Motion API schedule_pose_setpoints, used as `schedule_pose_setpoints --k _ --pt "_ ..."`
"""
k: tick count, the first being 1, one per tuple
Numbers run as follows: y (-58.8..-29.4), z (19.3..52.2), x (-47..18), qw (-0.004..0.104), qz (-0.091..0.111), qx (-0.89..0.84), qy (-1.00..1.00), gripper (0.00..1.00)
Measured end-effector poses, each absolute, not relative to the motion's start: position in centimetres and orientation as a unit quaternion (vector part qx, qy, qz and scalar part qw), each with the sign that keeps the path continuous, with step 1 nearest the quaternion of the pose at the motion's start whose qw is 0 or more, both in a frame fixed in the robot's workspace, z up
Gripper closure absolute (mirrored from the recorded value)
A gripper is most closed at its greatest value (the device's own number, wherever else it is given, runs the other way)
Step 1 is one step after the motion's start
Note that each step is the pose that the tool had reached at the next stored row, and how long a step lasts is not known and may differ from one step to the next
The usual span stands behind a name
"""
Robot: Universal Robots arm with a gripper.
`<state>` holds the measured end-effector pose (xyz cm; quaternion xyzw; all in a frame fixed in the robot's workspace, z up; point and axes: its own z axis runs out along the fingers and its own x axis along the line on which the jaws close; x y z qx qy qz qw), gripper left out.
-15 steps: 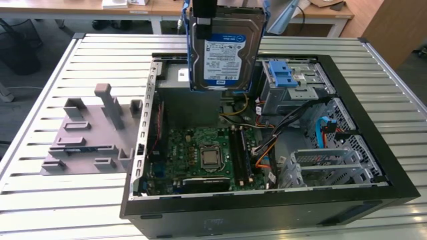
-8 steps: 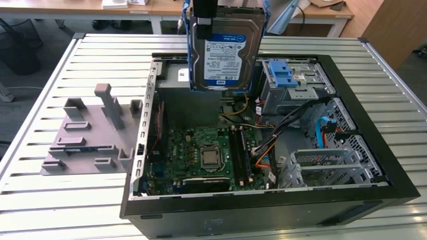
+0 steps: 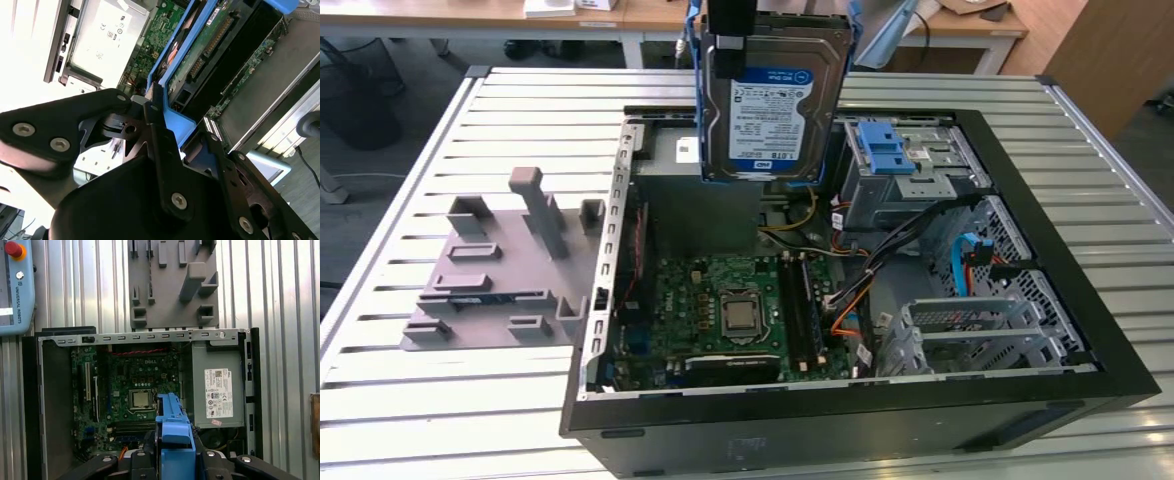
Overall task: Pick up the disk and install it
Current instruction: 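Insert the disk into the insertion slot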
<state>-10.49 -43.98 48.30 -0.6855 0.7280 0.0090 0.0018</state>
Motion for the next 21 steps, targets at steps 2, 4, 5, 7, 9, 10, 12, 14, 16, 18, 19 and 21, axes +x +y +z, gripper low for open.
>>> schedule_pose_setpoints --k 2,4,5,7,9,10,12,14,16,18,19,21 --pt "-44.0 48.3 -10.5 0.002 0.009 -0.686 0.728 0.64" --pt "-44.0 48.3 -10.5 0.002 0.009 -0.686 0.728 0.64" --pt "-44.1 48.3 -10.5 0.002 0.009 -0.686 0.728 0.64" --pt "-44.3 48.3 -10.5 0.002 0.009 -0.686 0.728 0.64" --pt "-44.5 48.3 -10.5 0.002 0.009 -0.686 0.728 0.64" --pt "-44.6 48.3 -10.5 0.002 0.009 -0.686 0.728 0.64" --pt "-45.0 48.3 -10.5 0.001 0.008 -0.686 0.728 0.64" --pt "-45.3 48.3 -10.5 0.001 0.008 -0.686 0.728 0.64" --pt "-45.7 48.3 -10.5 0.001 0.008 -0.686 0.728 0.64" --pt "-46.1 48.3 -10.5 0.001 0.008 -0.686 0.728 0.64" --pt "-46.3 48.3 -10.5 0.001 0.008 -0.686 0.728 0.64" --pt "-46.7 48.3 -10.5 0.001 0.008 -0.686 0.728 0.64"
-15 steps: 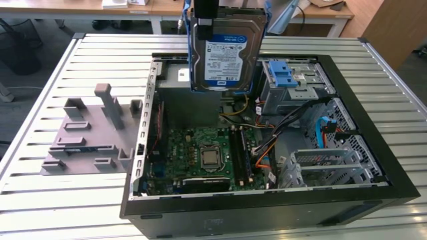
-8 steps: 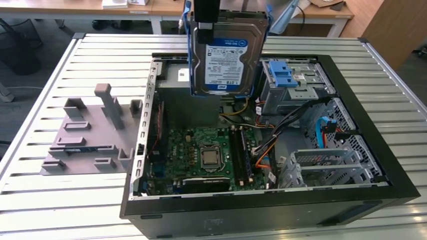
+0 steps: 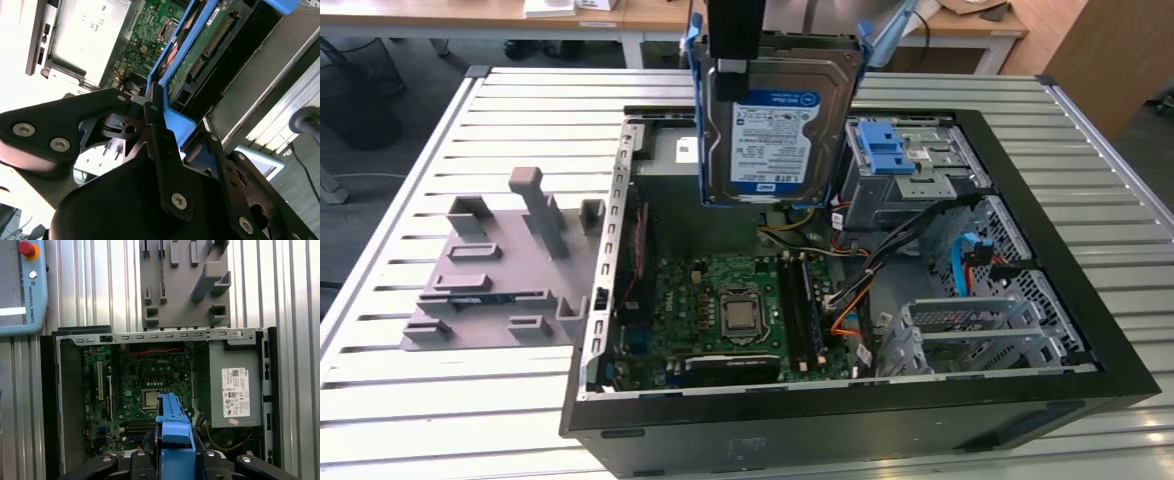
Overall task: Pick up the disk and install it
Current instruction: 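Insert the disk into the insertion slot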
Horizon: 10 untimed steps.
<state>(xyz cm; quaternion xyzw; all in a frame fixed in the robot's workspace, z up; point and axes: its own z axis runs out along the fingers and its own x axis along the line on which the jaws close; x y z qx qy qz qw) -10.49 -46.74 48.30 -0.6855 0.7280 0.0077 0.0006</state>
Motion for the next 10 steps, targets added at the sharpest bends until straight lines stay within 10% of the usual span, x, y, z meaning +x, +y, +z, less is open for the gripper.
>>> schedule_pose_setpoints --k 10 --pt "-48.1 48.3 -10.0 0.0 0.007 -0.686 0.728 0.64"
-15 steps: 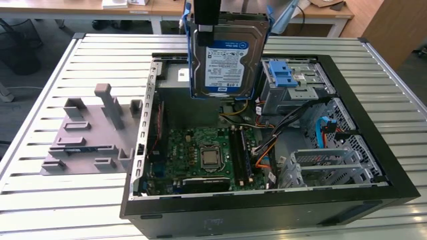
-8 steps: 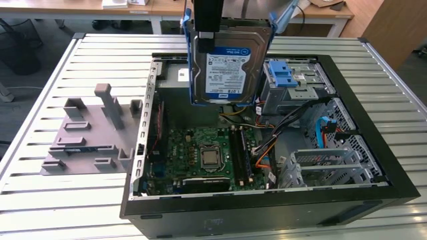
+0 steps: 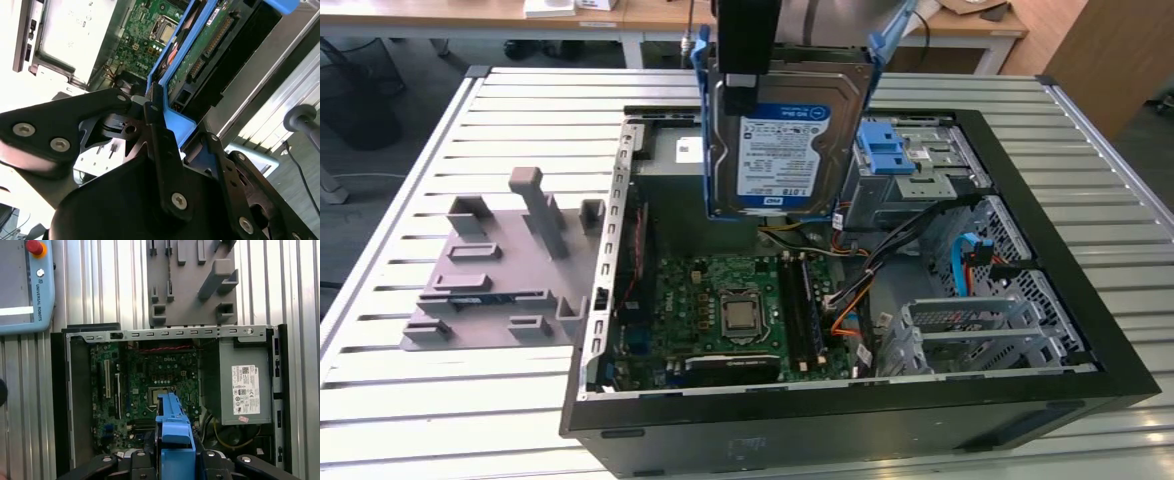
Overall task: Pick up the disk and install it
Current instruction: 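Insert the disk into the insertion slot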
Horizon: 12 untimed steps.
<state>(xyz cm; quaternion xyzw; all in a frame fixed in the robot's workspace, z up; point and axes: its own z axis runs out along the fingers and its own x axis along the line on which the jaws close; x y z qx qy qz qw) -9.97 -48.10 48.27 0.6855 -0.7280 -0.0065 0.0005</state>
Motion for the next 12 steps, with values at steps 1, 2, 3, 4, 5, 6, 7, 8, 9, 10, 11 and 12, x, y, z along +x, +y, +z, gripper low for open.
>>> schedule_pose_setpoints --k 1,2,3,4,5,6,7,8,9,10,11,12 --pt "-48.1 48.3 -9.7 0.001 -0.006 0.686 -0.728 0.64" --pt "-48.1 48.3 -9.5 0.001 -0.006 0.686 -0.728 0.64" --pt "-48.2 48.3 -9.2 0.001 -0.006 0.686 -0.728 0.64" --pt "-48.2 48.3 -8.9 0.001 -0.006 0.686 -0.728 0.64" --pt "-48.2 48.3 -8.7 0.001 -0.007 0.686 -0.728 0.64" --pt "-48.2 48.3 -8.4 0.001 -0.007 0.686 -0.728 0.64" --pt "-48.2 48.3 -8.2 0.001 -0.007 0.686 -0.728 0.64" --pt "-48.2 48.3 -8.0 0.001 -0.007 0.686 -0.728 0.64" --pt "-48.2 48.2 -7.8 0.001 -0.007 0.686 -0.728 0.64" --pt "-48.2 48.2 -7.7 0.001 -0.007 0.686 -0.728 0.64" --pt "-48.2 48.2 -7.7 0.001 -0.006 0.686 -0.728 0.64" --pt "-48.3 48.2 -7.6 0.001 -0.006 0.686 -0.728 0.64"
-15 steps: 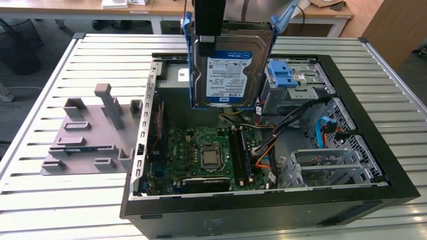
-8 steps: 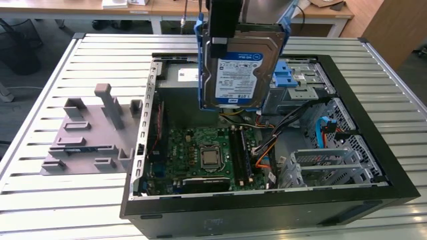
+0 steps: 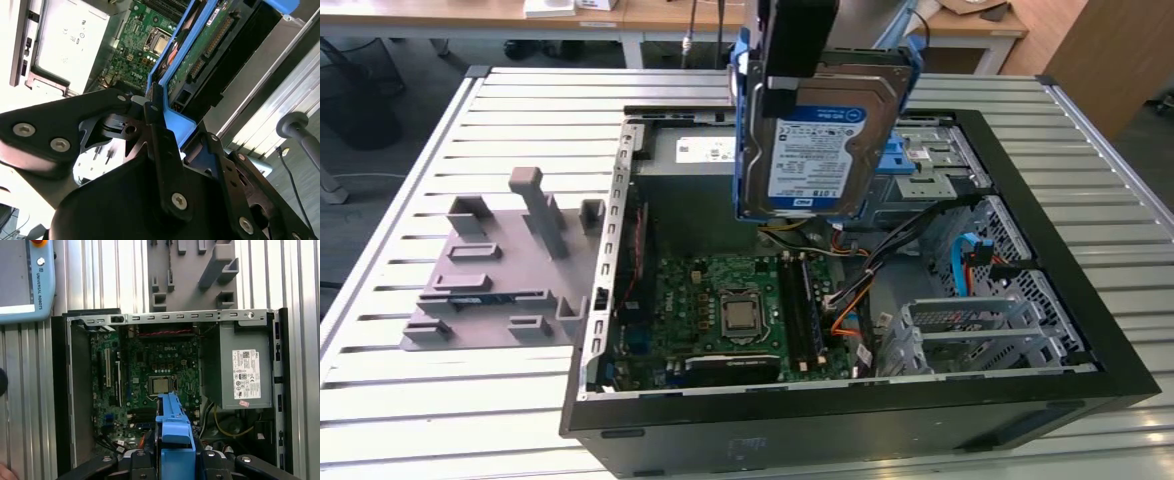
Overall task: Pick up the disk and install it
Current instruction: 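Insert the disk into the insertion slot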
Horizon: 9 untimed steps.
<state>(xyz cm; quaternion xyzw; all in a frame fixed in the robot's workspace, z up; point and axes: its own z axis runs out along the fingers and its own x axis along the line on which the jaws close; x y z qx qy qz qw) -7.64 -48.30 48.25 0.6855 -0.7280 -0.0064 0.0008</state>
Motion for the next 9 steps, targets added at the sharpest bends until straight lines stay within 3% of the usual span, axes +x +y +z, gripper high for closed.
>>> schedule_pose_setpoints --k 9 --pt "-50.1 48.2 -7.5 0.001 -0.006 0.686 -0.728 0.64"
